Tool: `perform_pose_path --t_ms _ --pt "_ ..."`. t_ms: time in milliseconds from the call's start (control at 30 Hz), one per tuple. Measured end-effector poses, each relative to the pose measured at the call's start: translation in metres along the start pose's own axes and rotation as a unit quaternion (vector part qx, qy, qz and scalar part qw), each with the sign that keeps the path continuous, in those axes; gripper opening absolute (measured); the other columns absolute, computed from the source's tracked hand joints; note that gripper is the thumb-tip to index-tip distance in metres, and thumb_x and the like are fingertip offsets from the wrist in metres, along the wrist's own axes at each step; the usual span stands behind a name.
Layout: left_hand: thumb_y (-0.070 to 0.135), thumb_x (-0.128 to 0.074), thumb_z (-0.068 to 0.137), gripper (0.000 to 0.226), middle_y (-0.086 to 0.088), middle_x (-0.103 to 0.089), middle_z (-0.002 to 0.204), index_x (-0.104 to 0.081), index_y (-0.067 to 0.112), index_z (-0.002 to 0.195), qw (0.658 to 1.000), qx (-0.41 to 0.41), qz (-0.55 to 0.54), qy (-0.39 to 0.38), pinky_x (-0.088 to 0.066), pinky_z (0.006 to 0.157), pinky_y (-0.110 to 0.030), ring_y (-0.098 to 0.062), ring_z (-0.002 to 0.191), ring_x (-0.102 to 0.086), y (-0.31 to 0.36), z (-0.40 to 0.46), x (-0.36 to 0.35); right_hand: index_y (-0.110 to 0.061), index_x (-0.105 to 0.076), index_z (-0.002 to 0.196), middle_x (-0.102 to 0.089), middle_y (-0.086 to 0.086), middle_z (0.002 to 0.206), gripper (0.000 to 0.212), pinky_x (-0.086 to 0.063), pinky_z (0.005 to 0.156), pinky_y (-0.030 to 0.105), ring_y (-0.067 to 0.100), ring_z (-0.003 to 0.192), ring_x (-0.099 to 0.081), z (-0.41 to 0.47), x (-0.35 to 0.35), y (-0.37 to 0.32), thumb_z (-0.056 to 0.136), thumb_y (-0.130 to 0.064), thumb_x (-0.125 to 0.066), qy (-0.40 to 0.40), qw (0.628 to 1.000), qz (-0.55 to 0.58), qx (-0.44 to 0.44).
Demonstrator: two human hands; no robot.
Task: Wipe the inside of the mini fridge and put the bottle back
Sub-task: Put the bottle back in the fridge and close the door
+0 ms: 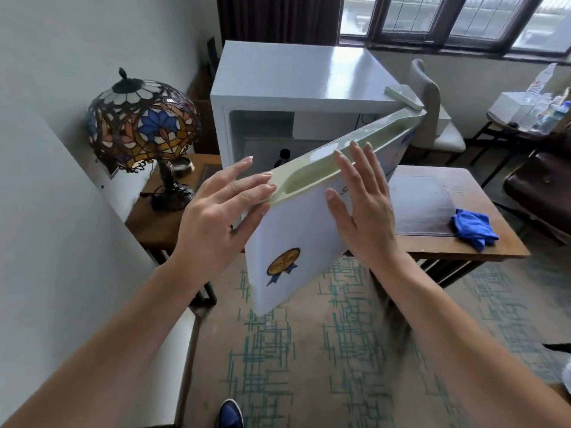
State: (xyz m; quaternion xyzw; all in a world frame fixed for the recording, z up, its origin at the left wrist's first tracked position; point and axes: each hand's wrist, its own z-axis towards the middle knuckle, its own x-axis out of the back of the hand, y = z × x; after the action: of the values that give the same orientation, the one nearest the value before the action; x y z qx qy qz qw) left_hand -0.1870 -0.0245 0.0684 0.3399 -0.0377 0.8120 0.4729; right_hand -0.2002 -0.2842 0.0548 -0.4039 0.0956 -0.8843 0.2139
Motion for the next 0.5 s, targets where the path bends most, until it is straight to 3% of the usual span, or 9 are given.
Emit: perform_pose_path --t_ms 233,500 --pt "0.021 -0.061 0.105 0.028 -0.009 -0.069 0.134 -0.072 0.008 0.127 0.999 0.026 0.037 0.024 -0.052 0.106 -0.055 -0.03 0.137 -0.057 -0.056 0.015 -0.003 -0.018 -0.041 0.156 -0.028 0.01 0.169 0.055 -0.019 0.128 0.053 0.029 0.159 -0.019 0.026 -0.038 -0.001 0.106 -0.039 -0.046 -0.048 0.995 -0.078 0.03" --pt "0.028 -0.062 0.103 0.035 -0.007 -0.067 0.139 -0.068 0.011 0.134 0.993 0.033 0.106 0.044 -0.044 0.111 -0.056 -0.034 0.139 -0.052 -0.107 0.032 -0.016 -0.027 -0.031 0.161 -0.022 0.007 0.171 0.061 -0.017 0.126 0.058 0.027 0.16 -0.017 0.049 -0.067 -0.005 0.103 -0.034 -0.051 -0.046 0.987 -0.151 0.017"
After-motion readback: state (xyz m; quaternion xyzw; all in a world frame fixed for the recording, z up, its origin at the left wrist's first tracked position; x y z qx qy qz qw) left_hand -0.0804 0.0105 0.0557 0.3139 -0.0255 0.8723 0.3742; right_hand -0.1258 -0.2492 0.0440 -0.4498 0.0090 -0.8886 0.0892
